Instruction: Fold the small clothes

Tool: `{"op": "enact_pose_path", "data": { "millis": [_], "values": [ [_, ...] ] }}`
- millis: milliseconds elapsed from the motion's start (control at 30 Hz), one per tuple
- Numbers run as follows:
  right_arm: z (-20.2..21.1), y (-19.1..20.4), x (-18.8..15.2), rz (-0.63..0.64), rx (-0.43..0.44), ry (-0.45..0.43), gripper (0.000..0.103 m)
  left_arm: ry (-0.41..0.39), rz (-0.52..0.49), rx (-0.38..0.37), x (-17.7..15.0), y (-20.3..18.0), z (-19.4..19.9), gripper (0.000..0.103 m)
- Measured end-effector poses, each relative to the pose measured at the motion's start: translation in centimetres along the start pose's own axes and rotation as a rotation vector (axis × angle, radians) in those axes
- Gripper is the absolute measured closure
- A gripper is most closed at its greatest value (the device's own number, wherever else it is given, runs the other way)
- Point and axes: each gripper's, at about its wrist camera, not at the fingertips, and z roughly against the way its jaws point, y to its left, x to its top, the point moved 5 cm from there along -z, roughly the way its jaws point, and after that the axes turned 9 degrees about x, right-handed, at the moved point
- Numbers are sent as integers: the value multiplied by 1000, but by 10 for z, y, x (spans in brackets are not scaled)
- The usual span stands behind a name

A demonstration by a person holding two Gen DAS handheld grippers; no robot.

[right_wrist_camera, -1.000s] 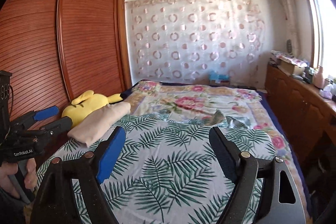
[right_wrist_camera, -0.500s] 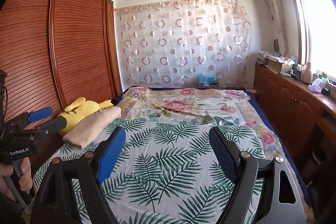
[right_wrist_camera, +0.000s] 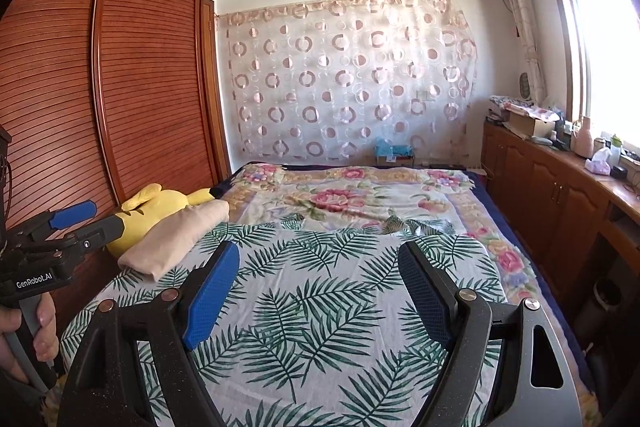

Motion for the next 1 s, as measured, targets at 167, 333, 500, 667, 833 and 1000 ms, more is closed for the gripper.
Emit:
{"op": "enact_pose_path", "data": {
  "millis": [167,333,500,667,833,1000],
  "values": [
    [1,-4,2,1,0,-3,20,0,0,1,0,0,0,17],
    [2,-9,3,5,2,-3,20,0,3,0,-1,1,1,17],
    [3,-10,4,6,2,-1,20,0,0,1,0,1,1,17],
    [5,-12,3,7,4,-4,20,0,1,1,-1,2,1,17],
    [7,-15,5,10,9,-7,20,-2,1,0,-1,3,2,17],
    [7,-16,4,14,9,-8,20,-2,1,0,-1,2,2,17]
  ]
}}
